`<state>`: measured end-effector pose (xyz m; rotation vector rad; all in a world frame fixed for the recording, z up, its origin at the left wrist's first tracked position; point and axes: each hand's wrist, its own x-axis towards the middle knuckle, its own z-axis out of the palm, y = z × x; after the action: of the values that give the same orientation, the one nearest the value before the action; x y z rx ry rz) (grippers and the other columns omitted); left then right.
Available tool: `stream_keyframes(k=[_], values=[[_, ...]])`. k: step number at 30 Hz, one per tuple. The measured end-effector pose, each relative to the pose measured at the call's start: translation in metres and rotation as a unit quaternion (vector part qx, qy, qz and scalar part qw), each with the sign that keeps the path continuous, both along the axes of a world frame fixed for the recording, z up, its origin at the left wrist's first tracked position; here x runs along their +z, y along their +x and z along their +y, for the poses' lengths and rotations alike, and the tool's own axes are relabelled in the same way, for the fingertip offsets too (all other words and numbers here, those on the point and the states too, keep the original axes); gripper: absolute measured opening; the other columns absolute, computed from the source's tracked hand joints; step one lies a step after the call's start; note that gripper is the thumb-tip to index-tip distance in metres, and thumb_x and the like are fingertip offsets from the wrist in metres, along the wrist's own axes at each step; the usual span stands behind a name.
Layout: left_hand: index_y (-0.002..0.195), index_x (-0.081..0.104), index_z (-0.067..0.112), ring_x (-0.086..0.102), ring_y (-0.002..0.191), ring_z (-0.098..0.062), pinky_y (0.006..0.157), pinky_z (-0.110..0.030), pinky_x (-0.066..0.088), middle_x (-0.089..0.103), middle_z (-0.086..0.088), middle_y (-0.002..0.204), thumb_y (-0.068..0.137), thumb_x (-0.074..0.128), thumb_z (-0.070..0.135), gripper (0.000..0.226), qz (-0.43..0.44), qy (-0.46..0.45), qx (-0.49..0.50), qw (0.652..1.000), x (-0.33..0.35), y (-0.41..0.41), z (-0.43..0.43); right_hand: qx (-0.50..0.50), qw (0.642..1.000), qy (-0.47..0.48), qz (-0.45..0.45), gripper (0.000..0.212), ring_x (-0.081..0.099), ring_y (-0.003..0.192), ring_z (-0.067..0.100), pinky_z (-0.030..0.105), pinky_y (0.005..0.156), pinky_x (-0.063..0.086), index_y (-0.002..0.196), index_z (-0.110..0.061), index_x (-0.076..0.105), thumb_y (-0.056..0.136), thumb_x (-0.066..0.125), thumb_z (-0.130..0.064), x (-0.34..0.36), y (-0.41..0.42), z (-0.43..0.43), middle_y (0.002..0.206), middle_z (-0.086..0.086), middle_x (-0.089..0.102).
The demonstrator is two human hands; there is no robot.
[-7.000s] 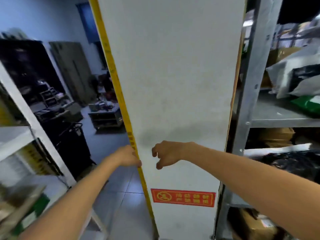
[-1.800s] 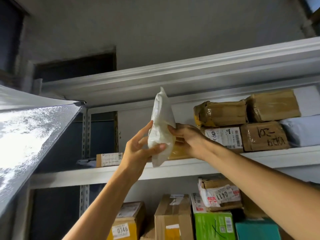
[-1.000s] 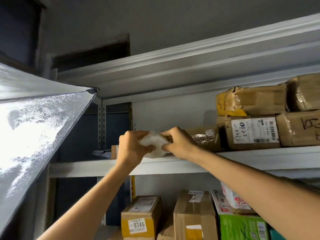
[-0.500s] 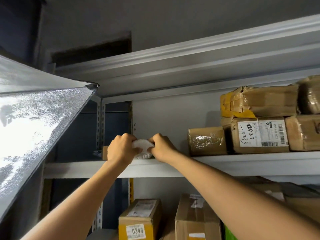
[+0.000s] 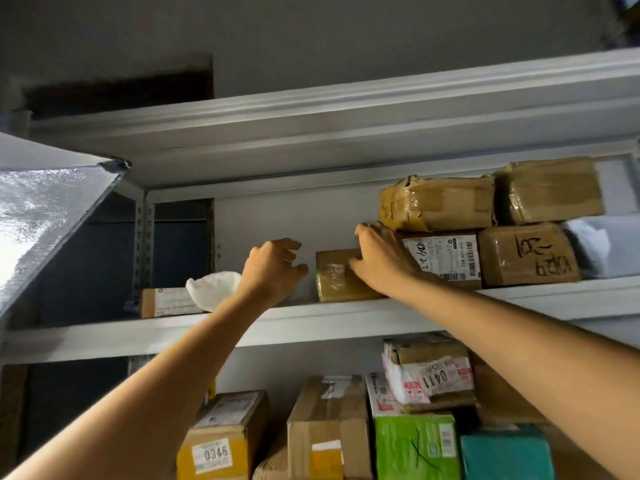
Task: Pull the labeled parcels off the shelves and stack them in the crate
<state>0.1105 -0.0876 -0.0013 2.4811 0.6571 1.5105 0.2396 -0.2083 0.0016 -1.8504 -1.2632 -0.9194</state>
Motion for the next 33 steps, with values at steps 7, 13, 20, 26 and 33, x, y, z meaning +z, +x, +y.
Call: stream_keyframes(k=[7, 13, 20, 26, 33], values=[[0.127, 0.057, 0.043, 0.062, 0.085, -0.035, 0.092, -0.051, 0.052, 0.064, -0.015, 0.091, 0.068, 0.05, 0.006, 0.07, 0.023, -0.163, -0.128, 0.978, -0.006, 0.038, 0.009, 0.043, 0.982, -0.085, 0.164, 0.074, 0.029, 0.141, 0.032, 0.037, 0.108, 0.035, 0.153, -0.01, 0.008, 0.094, 0.052, -0.008, -0.013, 0.026, 0.009, 0.156, 0.014, 0.022], [0.117, 0.062, 0.032, 0.059, 0.073, -0.028, 0.084, -0.053, 0.057, 0.063, -0.009, 0.082, 0.095, 0.054, 0.011, 0.031, -0.048, -0.214, -0.182, 0.959, -0.009, 0.035, -0.001, 0.058, 0.972, -0.019, 0.226, 0.058, 0.046, 0.127, 0.03, 0.032, 0.096, 0.04, 0.145, -0.008, 0.029, 0.092, 0.052, -0.009, -0.01, 0.028, 0.005, 0.142, 0.015, 0.042], [0.117, 0.063, 0.027, 0.072, 0.081, -0.032, 0.068, -0.041, 0.061, 0.07, -0.012, 0.098, 0.098, 0.052, 0.009, 0.028, -0.083, -0.211, -0.193, 0.955, -0.007, 0.011, -0.021, 0.101, 0.963, 0.04, 0.249, 0.017, 0.051, 0.079, 0.021, 0.03, 0.064, 0.035, 0.1, -0.008, 0.05, 0.093, 0.053, -0.023, -0.005, 0.014, -0.019, 0.086, 0.007, 0.052], [0.103, 0.067, 0.022, 0.071, 0.085, -0.03, 0.06, -0.033, 0.059, 0.069, -0.014, 0.104, 0.093, 0.063, 0.031, 0.014, -0.132, -0.226, -0.197, 0.945, -0.004, 0.007, -0.034, 0.157, 0.932, 0.082, 0.317, 0.043, 0.049, 0.106, 0.022, 0.034, 0.085, 0.038, 0.127, -0.01, 0.041, 0.1, 0.045, -0.043, -0.001, 0.005, -0.021, 0.116, 0.008, 0.048], [0.088, 0.066, 0.014, 0.069, 0.075, -0.028, 0.055, -0.032, 0.057, 0.069, -0.013, 0.097, 0.082, 0.077, 0.027, 0.018, -0.217, -0.29, -0.203, 0.91, -0.003, 0.013, -0.039, 0.199, 0.901, 0.079, 0.378, 0.064, 0.052, 0.123, 0.027, 0.04, 0.102, 0.043, 0.138, -0.014, 0.047, 0.087, 0.062, -0.049, -0.015, 0.012, -0.023, 0.137, 0.008, 0.053]])
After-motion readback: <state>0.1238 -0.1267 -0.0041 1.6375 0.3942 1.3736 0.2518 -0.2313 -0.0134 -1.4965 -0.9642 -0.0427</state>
